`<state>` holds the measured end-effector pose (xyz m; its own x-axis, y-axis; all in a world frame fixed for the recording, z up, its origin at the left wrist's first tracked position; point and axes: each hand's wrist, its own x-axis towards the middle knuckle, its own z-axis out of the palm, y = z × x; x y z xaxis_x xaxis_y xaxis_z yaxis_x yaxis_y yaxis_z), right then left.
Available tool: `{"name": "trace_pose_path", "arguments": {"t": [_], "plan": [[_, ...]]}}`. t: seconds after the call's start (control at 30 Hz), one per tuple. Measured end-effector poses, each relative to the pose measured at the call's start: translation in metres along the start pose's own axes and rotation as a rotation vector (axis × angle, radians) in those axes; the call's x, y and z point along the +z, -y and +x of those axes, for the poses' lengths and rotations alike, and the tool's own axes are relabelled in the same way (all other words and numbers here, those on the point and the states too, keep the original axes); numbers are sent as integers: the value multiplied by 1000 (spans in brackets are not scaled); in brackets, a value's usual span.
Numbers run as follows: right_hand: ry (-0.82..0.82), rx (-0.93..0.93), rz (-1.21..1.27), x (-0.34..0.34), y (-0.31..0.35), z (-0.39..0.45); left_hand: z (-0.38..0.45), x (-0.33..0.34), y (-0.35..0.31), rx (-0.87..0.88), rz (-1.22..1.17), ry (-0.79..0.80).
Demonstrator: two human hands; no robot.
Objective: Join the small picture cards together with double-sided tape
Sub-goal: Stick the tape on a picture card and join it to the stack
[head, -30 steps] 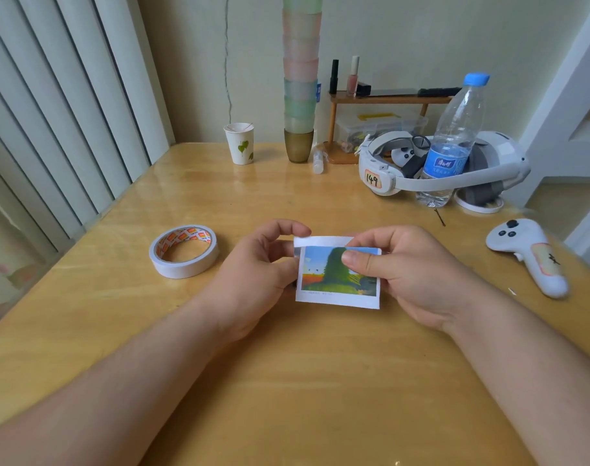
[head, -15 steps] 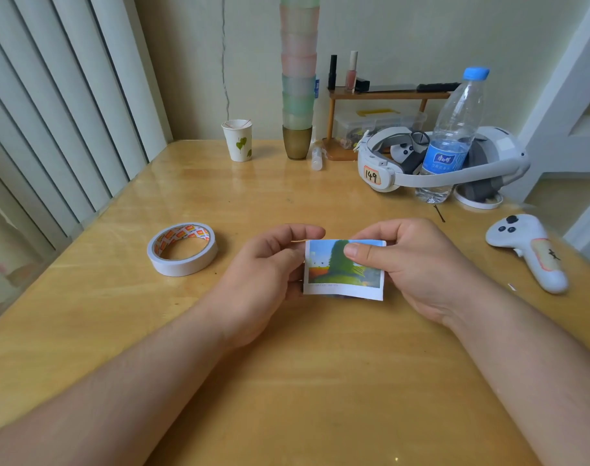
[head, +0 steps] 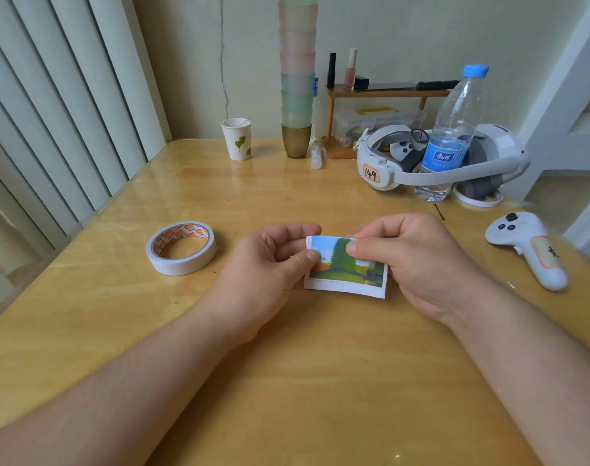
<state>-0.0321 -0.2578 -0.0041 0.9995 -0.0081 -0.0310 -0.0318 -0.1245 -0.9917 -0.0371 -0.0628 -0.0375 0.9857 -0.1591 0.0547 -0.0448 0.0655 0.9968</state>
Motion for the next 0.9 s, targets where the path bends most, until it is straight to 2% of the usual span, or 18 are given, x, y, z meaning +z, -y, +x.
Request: {"name": "trace_pose_path", "arguments": {"t": [0.23,0.53,0.9], "plan": [[36,38,34,-2,5,-3,4,-6,0,-51,-120,40],[-51,21,-28,1,1,1,3,-4,0,-75,-141,52],[-71,32,8,0,-2,6,1,0,0,-9,-156,115]]}}
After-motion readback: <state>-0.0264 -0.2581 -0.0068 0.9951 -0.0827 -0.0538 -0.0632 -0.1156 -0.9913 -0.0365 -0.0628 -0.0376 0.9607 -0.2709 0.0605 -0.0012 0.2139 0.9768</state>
